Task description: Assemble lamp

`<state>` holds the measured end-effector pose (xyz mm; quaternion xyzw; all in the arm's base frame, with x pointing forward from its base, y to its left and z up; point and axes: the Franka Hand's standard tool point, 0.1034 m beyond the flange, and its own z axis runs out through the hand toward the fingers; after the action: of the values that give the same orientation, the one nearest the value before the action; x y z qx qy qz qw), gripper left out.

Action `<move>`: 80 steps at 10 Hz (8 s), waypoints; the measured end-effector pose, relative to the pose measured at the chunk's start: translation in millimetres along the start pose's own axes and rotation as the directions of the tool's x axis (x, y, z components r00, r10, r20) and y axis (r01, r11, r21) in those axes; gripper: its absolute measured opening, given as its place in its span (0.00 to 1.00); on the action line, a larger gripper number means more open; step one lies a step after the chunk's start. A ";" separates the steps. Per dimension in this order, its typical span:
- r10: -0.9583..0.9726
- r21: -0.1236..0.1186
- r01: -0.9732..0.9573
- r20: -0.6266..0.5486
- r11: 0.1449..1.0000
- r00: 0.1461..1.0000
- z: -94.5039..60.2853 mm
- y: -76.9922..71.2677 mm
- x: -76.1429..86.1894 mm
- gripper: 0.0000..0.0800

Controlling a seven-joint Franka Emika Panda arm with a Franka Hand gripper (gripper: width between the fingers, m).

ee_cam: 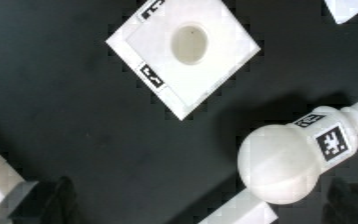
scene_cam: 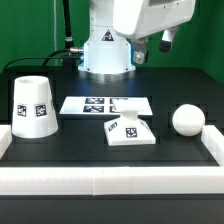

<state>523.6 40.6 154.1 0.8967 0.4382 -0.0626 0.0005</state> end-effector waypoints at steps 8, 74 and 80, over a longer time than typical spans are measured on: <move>-0.075 0.025 0.075 -0.004 0.997 0.997 30.8 34.1 -25.4 0.88; 0.793 0.110 -0.787 -0.144 0.607 0.591 80.6 -1.1 53.6 0.87; 0.826 0.123 -0.818 -0.129 0.562 0.549 83.6 -12.7 42.5 0.87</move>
Offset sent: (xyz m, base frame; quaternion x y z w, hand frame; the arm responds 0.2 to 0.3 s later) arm 0.0000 0.0000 0.0000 0.0000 0.0000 0.0000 1.0000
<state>530.1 77.2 67.1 0.9989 -0.0349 0.0120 -0.0295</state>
